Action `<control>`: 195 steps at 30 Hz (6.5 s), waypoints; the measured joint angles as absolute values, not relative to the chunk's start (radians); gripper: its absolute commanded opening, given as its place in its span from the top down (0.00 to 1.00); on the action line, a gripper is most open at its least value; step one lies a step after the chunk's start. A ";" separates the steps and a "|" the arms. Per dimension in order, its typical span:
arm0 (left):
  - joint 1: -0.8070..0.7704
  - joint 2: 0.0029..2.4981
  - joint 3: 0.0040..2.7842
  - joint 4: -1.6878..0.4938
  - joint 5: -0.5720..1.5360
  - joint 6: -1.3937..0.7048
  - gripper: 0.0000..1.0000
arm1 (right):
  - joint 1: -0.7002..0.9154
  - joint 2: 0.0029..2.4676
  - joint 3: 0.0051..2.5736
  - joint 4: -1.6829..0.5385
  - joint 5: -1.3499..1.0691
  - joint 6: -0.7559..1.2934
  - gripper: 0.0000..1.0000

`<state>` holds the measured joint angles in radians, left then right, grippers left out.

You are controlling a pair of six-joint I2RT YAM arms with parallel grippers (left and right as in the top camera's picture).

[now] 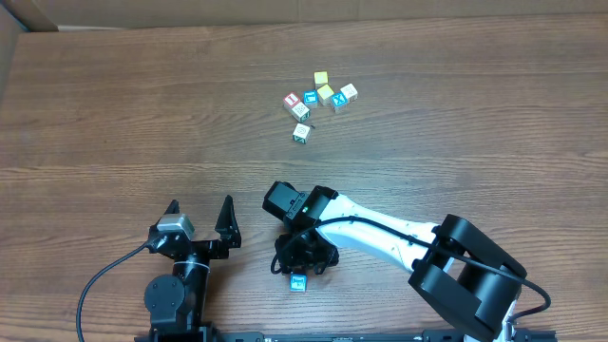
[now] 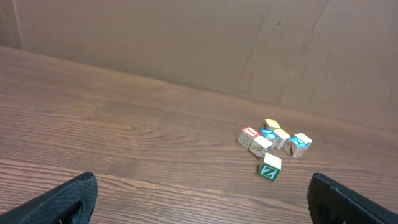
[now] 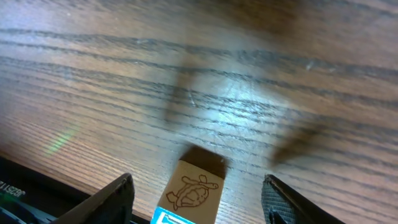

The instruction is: Flip 3 blocks

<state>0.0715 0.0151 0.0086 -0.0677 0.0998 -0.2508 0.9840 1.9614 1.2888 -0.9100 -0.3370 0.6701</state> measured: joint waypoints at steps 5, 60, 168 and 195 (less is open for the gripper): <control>0.072 0.015 0.009 -0.068 0.100 -0.251 0.00 | 1.015 1.961 1.288 -0.891 -0.335 0.707 0.46; 0.072 0.015 0.009 -0.068 0.100 -0.251 0.00 | 1.073 1.956 1.288 -0.866 -0.359 0.811 0.54; 0.072 0.015 0.009 -0.068 0.100 -0.251 0.00 | 1.055 1.853 1.161 -0.695 -0.540 0.480 0.96; 0.072 0.015 0.009 -0.068 0.100 -0.251 0.00 | 1.040 1.888 1.156 -0.688 -0.519 0.633 0.96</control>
<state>0.0715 0.0151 0.0086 -0.0677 0.0998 -0.2512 1.0405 1.8881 1.1561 -0.6884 -0.5186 0.6331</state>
